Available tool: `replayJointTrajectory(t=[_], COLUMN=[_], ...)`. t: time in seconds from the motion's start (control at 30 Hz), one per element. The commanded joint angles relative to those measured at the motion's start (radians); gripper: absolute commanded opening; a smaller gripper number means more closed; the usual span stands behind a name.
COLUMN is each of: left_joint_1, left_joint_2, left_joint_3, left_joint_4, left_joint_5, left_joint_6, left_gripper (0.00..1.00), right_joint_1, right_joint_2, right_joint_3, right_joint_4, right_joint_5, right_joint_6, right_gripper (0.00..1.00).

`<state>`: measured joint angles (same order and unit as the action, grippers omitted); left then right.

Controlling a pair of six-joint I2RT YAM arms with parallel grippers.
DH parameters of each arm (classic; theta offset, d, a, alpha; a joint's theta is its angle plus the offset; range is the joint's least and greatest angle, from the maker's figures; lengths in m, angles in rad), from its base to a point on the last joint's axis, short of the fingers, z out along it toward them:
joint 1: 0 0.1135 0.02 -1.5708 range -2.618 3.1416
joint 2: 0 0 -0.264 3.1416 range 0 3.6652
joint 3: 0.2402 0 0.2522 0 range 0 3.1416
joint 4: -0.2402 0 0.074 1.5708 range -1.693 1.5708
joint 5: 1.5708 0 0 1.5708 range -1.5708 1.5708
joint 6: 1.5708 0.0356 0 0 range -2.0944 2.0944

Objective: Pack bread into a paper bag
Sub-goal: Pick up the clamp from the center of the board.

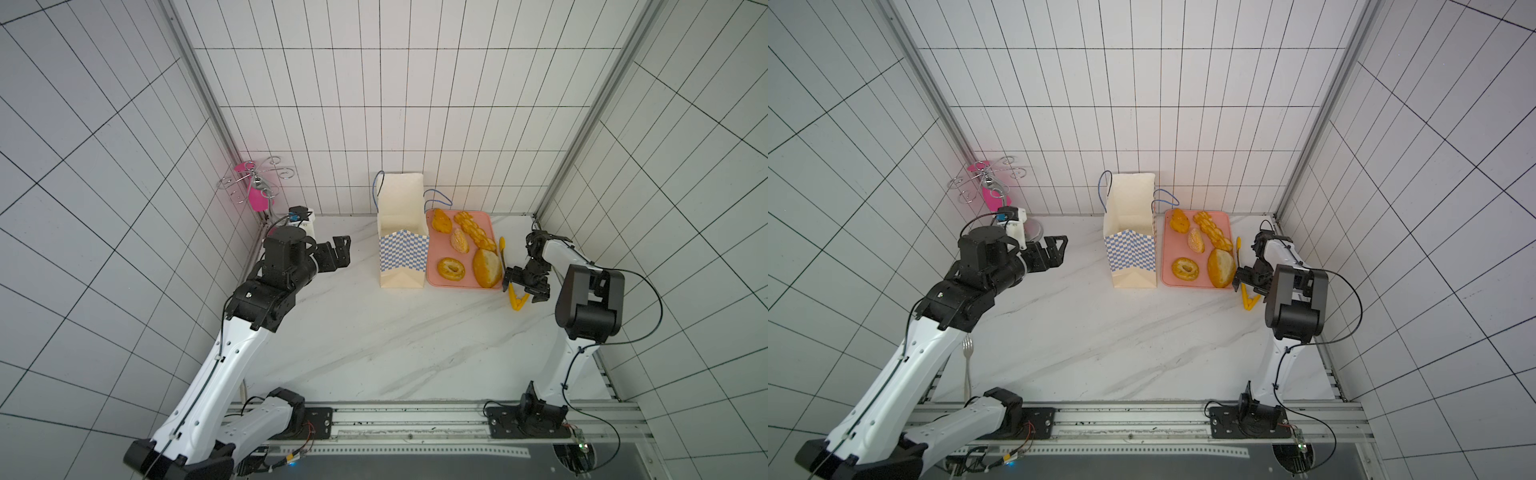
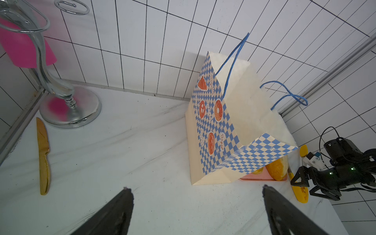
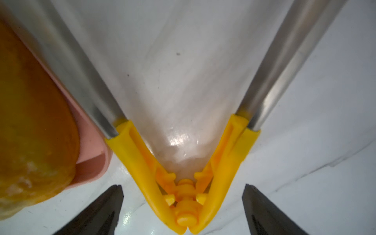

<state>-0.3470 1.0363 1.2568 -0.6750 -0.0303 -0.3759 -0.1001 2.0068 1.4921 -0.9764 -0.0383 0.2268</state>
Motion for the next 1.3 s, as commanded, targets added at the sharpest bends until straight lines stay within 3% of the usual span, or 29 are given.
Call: replayJointTrajectory(t=[0.0, 0.43, 1.0, 1.27], left_joint_1=[0.003, 0.003, 0.001, 0.002], left_joint_2=[-0.013, -0.031, -0.042, -0.056], left_joint_3=[-0.012, -0.015, -0.031, -0.043], left_joint_4=[0.022, 0.037, 0.056, 0.063], left_joint_5=[0.009, 0.012, 0.030, 0.028], left_joint_6=[0.024, 0.012, -0.015, -0.021], left_gripper=[0.99, 0.99, 0.99, 0.99], right_joint_1=[-0.022, -0.047, -0.044, -0.040], right_joint_2=[0.049, 0.134, 0.110, 0.098], right_joint_3=[0.070, 0.118, 0.088, 0.047], right_joint_4=[-0.009, 0.013, 0.055, 0.076], right_joint_5=[-0.002, -0.044, -0.100, -0.134], right_joint_6=[-0.009, -0.007, -0.010, -0.011], right_gripper=[0.95, 0.93, 0.81, 0.58])
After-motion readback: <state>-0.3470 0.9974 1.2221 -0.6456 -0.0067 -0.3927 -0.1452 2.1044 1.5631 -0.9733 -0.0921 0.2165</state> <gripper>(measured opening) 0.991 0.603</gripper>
